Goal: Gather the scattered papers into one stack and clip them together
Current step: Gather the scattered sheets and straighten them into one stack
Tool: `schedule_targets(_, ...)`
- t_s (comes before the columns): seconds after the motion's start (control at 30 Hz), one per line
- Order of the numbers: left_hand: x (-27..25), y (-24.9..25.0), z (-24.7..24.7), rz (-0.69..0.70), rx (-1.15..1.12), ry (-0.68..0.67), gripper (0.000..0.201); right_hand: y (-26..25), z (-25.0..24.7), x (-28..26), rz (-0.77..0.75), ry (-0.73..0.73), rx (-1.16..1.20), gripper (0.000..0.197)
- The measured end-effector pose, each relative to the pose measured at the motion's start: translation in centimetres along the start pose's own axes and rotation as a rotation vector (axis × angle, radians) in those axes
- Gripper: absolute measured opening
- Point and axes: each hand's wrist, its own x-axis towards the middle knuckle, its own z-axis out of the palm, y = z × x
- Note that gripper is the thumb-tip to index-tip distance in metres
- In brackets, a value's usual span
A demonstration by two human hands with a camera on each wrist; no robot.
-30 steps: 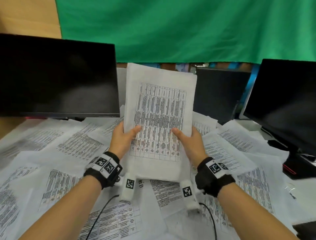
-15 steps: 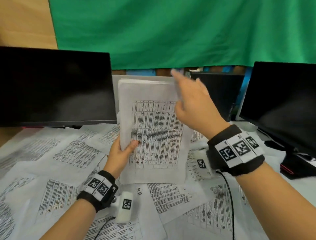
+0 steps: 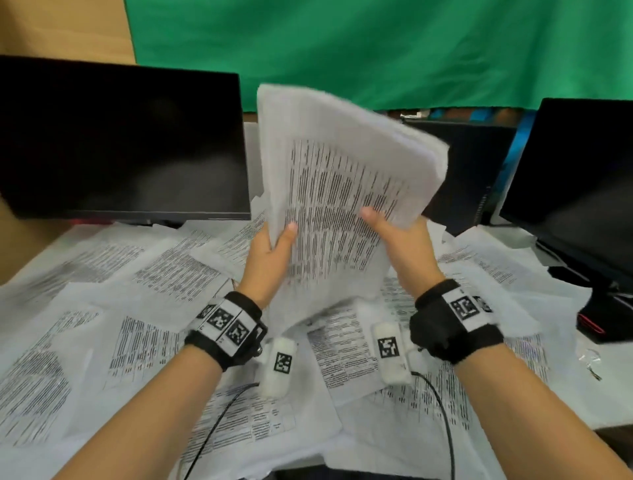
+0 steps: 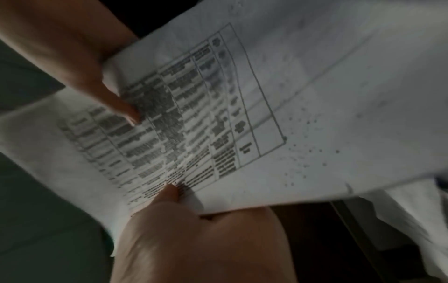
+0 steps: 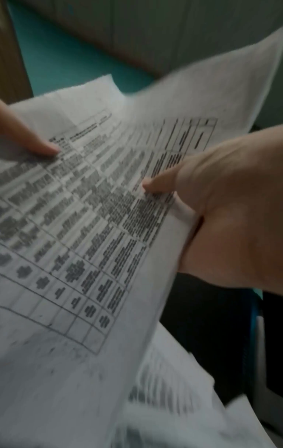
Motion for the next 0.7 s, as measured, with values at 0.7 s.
schedule_targets(0.7,2.3,-7.8,-18.8,-0.595,0.273,0.448,0.064,12.4,4.8,-1.3,0.615,-0.081,-0.040,0.041)
